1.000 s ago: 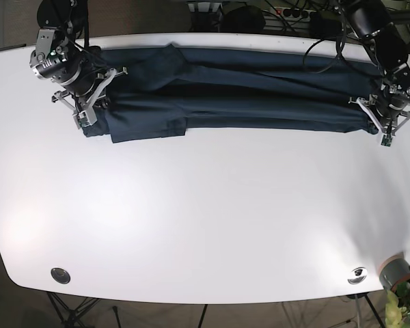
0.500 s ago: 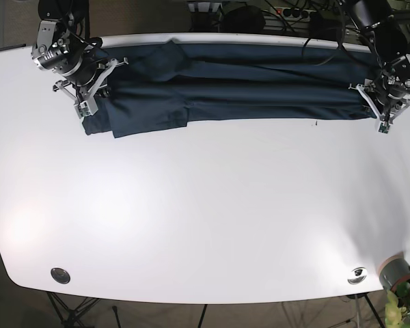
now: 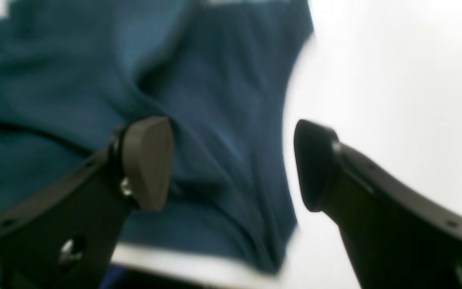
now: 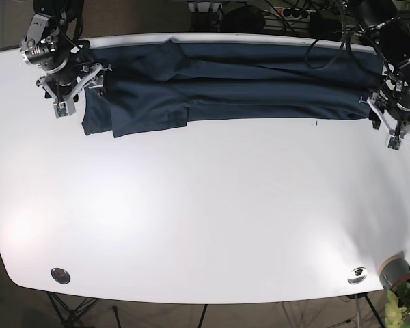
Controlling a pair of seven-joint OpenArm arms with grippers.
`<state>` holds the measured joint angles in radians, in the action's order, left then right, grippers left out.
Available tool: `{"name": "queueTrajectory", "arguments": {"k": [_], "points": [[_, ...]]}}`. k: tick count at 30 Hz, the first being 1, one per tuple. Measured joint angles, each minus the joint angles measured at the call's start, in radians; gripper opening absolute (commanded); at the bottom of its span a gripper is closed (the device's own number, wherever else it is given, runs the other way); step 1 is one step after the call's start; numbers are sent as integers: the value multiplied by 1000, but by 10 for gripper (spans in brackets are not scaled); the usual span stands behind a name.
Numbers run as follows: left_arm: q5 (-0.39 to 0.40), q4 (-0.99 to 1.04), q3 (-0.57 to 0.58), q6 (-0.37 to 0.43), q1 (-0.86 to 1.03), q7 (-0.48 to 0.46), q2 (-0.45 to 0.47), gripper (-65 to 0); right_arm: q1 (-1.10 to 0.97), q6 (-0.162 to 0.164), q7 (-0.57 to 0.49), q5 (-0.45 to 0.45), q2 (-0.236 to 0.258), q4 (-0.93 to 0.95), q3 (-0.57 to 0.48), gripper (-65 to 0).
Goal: Fold the T-shirt properly
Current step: 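Release the folded hem with both grippers, then grasp the folded strip's ends with both grippers and straighten it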
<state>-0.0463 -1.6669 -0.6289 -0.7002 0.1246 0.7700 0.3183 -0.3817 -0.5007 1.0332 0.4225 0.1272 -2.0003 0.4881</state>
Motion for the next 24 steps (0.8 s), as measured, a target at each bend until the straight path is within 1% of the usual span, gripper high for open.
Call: {"name": "queueTrajectory", "arguments": {"k": [3,7,10,12,14,15,16,17,18,19,21,22,23,24], "points": [[1,-58,8,0,-3,2,-32,-336,35,-10,-8,78,5,-6,-6,-198],[-3,-108,57,-1,9,3,-77,-338,65,-7,-8,164,29,-8,-24,-200],[-2,-113,93,0,15,0,-106,-339,84,2,-3,187,37,-8,-87,-208],[6,-113,103,-5,40,-5,-120,-339,91,2,-3,199,33,-7,-142,-243],[1,-113,103,-5,74,-2,-126,-339,94,0,-4,208,25,-4,-177,-320],[-8,-111,98,-5,90,5,-128,-339,94,-9,-5,201,22,4,-186,-369],[-13,-107,92,-5,104,11,-130,-339,91,-4,-14,179,20,13,-195,-423],[-15,-99,87,-4,115,16,-129,-339,89,-4,-13,136,17,26,-205,-452],[-16,-91,87,-3,121,17,-128,-339,89,0,-9,110,16,34,-209,-501],[-15,-77,87,0,126,11,-123,-339,87,3,-3,58,5,49,-217,-531],[-7,-51,83,-1,129,2,-120,-339,80,2,2,-4,-15,58,-217,-591],[8,-23,75,-6,127,-3,-116,-339,76,3,1,-46,-31,59,-217,-602],[3,0,62,-8,128,-4,-112,-339,74,2,-2,-93,-49,61,-217,-601],[7,15,51,-7,128,-2,-109,-339,73,2,-1,-119,-61,63,-218,-598]]}}
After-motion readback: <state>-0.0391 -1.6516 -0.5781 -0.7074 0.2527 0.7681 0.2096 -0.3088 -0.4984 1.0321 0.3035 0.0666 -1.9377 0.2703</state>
